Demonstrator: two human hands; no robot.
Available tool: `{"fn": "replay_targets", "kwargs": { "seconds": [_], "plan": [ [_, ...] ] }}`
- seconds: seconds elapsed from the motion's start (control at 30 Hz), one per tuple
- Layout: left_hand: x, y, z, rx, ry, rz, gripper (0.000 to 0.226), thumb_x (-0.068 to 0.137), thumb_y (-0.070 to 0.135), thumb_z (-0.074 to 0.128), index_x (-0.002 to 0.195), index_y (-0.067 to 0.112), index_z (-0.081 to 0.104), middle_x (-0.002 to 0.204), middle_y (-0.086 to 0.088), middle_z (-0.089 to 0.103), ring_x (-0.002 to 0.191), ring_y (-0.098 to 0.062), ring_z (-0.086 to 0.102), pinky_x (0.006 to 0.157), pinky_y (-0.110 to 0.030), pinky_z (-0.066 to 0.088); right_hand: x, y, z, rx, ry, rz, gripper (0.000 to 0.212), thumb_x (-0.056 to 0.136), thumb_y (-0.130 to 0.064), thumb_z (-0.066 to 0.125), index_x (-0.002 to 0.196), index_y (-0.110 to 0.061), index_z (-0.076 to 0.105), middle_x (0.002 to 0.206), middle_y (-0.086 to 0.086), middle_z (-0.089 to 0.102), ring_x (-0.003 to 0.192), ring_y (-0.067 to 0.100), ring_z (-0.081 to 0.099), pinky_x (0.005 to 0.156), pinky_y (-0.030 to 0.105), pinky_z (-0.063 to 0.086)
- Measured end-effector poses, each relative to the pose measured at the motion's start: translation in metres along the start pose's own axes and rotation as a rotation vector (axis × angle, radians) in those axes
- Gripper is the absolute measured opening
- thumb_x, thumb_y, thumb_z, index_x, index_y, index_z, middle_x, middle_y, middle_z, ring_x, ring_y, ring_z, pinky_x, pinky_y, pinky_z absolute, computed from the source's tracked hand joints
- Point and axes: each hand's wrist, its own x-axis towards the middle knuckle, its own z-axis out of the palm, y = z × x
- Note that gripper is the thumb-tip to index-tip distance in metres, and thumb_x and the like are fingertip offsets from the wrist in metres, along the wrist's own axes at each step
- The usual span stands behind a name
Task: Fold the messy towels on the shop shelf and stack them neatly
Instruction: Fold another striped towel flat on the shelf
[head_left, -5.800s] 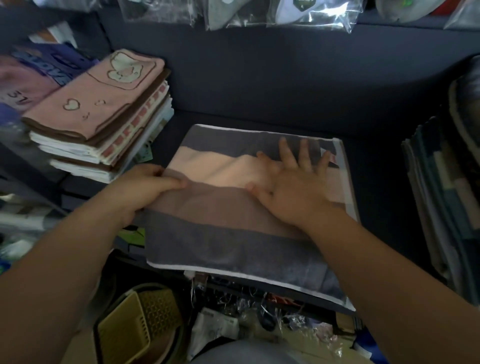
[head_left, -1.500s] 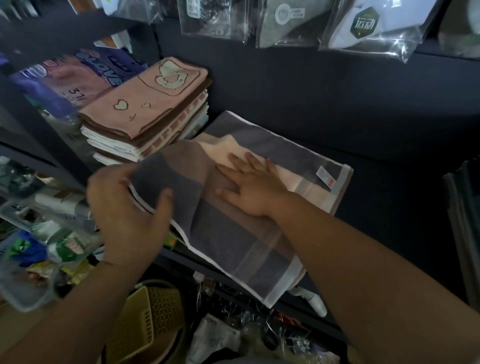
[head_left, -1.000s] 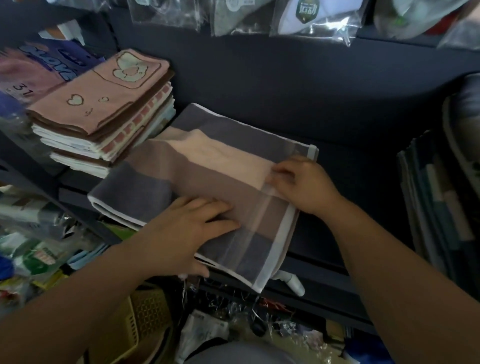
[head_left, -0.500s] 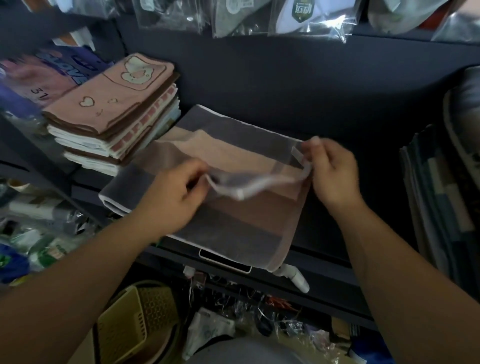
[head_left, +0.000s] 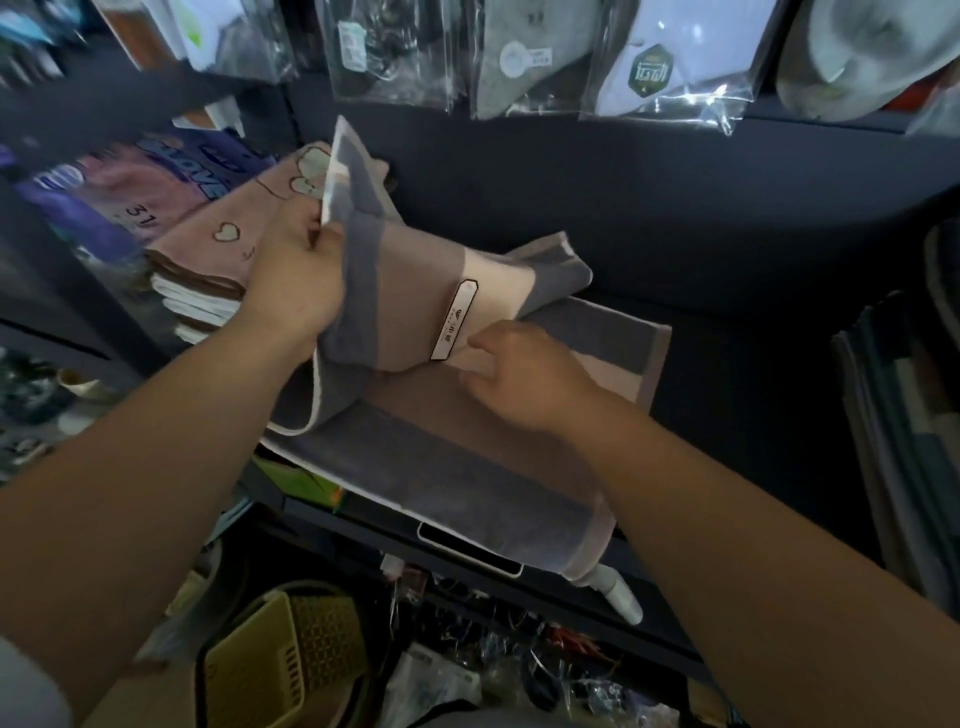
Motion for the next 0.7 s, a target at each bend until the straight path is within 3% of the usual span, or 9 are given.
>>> {"fn": "replay_targets", "kwargs": {
  "seconds": [0.13, 0.23, 0.33, 0.5, 0.6, 0.7],
  "plan": [
    [0.003, -0.011, -0.003, -0.014, 0.020, -0.064, 0.036, 0.105, 0.043, 0.040, 0.110, 0.014, 0.061, 0.087, -0.002, 0.062, 0.076, -0.013, 0.057, 0.058, -0.027, 0.041, 0.023, -0.009, 0.011, 0.228, 0.083, 0.175, 0.041, 0.095, -0.040, 0.062, 0.125, -0.013, 0.057, 0.121, 0.009, 0.065, 0.113, 0.030, 0.059, 0.081, 0.033, 0.045],
    [0.001, -0.016, -0.001, -0.043, 0.006, -0.029, 0.035, 0.104, 0.048, 0.043, 0.100, 0.016, 0.057, 0.080, 0.002, 0.057, 0.074, -0.015, 0.054, 0.060, -0.030, 0.042, 0.036, -0.012, 0.017, 0.484, 0.173, 0.301, 0.060, 0.092, -0.041, 0.067, 0.143, -0.021, 0.044, 0.124, 0.005, 0.066, 0.118, 0.025, 0.059, 0.085, 0.030, 0.043],
    [-0.001, -0.015, -0.001, -0.075, -0.020, -0.002, 0.029, 0.104, 0.046, 0.045, 0.103, 0.021, 0.058, 0.086, 0.001, 0.061, 0.077, -0.014, 0.057, 0.068, -0.035, 0.048, 0.046, -0.012, 0.024, 0.598, 0.215, 0.336, 0.067, 0.086, -0.042, 0.075, 0.143, -0.029, 0.042, 0.120, 0.001, 0.066, 0.113, 0.020, 0.061, 0.082, 0.027, 0.042],
    [-0.006, -0.009, -0.002, -0.079, -0.077, 0.055, 0.025, 0.104, 0.041, 0.047, 0.106, 0.019, 0.058, 0.099, -0.010, 0.065, 0.088, -0.023, 0.063, 0.080, -0.049, 0.053, 0.057, -0.015, 0.027, 0.599, 0.275, 0.412, 0.053, 0.083, -0.041, 0.078, 0.129, -0.021, 0.058, 0.097, -0.010, 0.061, 0.102, 0.013, 0.061, 0.078, 0.024, 0.041],
    [-0.007, -0.009, 0.000, -0.062, -0.083, 0.086, 0.022, 0.105, 0.037, 0.047, 0.107, 0.018, 0.058, 0.092, -0.005, 0.063, 0.078, -0.011, 0.056, 0.076, -0.045, 0.052, 0.062, -0.016, 0.031, 0.573, 0.283, 0.438, 0.038, 0.082, -0.036, 0.077, 0.111, -0.017, 0.062, 0.096, -0.005, 0.065, 0.095, 0.019, 0.064, 0.074, 0.028, 0.043],
    [-0.007, -0.011, 0.000, -0.067, -0.086, 0.086, 0.018, 0.105, 0.035, 0.046, 0.104, 0.021, 0.058, 0.086, 0.002, 0.060, 0.075, -0.007, 0.054, 0.071, -0.038, 0.049, 0.062, -0.019, 0.036, 0.572, 0.278, 0.437, 0.029, 0.083, -0.028, 0.074, 0.106, -0.014, 0.066, 0.098, 0.001, 0.071, 0.091, 0.020, 0.065, 0.072, 0.032, 0.049]
  ]
}}
